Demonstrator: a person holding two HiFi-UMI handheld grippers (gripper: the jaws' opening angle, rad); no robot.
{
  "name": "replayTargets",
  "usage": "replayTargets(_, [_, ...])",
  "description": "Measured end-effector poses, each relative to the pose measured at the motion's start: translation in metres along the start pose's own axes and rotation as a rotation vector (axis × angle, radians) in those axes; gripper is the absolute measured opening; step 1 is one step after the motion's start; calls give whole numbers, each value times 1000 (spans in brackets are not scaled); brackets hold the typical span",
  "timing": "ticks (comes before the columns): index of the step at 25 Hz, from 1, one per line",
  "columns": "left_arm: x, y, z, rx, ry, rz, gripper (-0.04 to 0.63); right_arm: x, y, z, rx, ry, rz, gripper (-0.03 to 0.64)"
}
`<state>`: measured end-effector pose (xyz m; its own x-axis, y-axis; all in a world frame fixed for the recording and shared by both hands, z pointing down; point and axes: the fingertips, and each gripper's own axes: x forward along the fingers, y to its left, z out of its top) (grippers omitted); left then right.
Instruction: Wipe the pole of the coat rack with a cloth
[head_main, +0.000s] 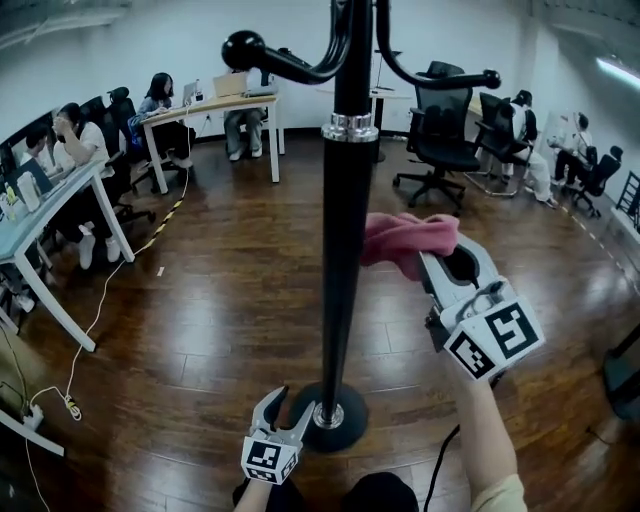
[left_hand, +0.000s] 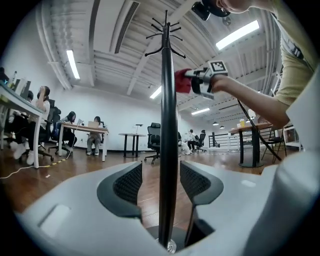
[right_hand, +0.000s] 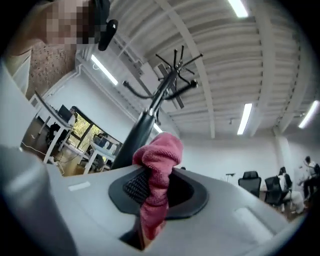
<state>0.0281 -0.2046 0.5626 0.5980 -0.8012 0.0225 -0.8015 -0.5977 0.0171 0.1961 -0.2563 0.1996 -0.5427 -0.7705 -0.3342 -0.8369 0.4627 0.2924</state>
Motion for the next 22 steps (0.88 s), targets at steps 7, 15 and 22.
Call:
replayTargets(7, [-5,-9,15,-7,-22,-2,219,56,13,103,-31,-132,45,55])
replayTargets(15, [-22,12,7,-12,3,43,219,51,27,57,159,-157,109,38])
replayTargets(22, [-28,26,-7,-8,21,61,219,18,56,-25,107,-84,32,34])
